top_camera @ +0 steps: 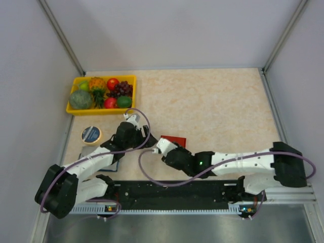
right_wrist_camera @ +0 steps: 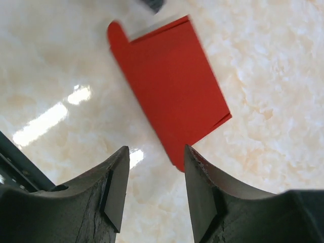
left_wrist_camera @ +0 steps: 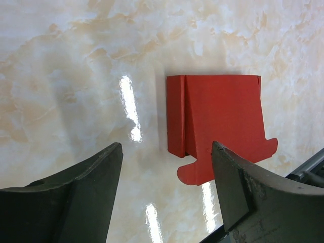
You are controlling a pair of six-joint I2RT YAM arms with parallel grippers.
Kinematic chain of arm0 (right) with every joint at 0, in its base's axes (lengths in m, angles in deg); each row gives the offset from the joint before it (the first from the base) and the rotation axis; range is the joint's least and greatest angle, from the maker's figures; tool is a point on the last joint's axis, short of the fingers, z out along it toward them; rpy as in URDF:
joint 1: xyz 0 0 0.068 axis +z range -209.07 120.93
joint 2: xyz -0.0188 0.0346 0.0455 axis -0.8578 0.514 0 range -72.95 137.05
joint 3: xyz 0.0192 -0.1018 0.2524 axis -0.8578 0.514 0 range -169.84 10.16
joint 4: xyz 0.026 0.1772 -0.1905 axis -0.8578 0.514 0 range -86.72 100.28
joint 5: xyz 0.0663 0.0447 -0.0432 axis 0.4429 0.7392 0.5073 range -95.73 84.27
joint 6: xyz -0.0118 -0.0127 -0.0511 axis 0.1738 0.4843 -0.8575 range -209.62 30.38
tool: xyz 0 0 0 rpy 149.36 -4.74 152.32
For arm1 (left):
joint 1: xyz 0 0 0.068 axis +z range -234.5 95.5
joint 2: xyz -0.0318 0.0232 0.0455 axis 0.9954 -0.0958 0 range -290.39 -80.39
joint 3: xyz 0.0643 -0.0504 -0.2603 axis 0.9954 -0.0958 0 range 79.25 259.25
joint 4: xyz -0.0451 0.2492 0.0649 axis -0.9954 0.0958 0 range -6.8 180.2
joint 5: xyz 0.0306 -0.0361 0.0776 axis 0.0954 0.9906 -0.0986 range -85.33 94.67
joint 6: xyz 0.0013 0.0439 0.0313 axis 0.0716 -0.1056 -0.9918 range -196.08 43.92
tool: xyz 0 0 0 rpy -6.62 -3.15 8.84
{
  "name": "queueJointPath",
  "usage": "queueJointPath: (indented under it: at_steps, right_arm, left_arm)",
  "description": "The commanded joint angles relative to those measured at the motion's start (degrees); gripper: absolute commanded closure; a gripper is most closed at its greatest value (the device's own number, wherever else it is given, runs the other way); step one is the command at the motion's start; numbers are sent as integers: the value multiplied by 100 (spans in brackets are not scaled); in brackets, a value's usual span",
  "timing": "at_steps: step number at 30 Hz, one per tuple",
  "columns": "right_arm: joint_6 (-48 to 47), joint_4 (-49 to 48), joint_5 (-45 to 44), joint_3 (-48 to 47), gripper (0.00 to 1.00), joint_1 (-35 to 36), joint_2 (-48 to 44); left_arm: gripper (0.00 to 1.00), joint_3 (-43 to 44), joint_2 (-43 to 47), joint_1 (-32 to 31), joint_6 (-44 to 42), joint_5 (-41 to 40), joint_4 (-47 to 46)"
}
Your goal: Fold the paper box
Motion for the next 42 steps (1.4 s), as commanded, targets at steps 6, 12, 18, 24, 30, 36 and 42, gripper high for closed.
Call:
queueJointPath:
  at_steps: [6,12,18,24,30,36,42]
  right_arm:
    - [2881,-48,1792,125,61,-2453,-1272]
    - [2988,-1085,3288,477,66,-3324,-1000]
    - [3005,-1358,3606,600,66,-3377,-200]
    - [3102,-1411,3246,872,67,-3395,82]
    - [3181,-1517,3166,1118,68,-3500,135]
    - [3234,-1596,3061,1496,73,-3615,-59]
    - [3023,-2052,3412,1690,78,-3615,-295]
  left_arm:
    - [25,31,-425,350,72,727,-709]
    - [26,233,-882,447,1,1069,-859]
    - [27,489,-1507,447,10,1360,-842]
    - [29,410,-1533,447,54,1245,-859]
    - [28,418,-1770,447,186,1448,-1008]
    - [31,287,-1727,430,388,1588,-1202]
    - [38,111,-1630,421,379,1527,-1237]
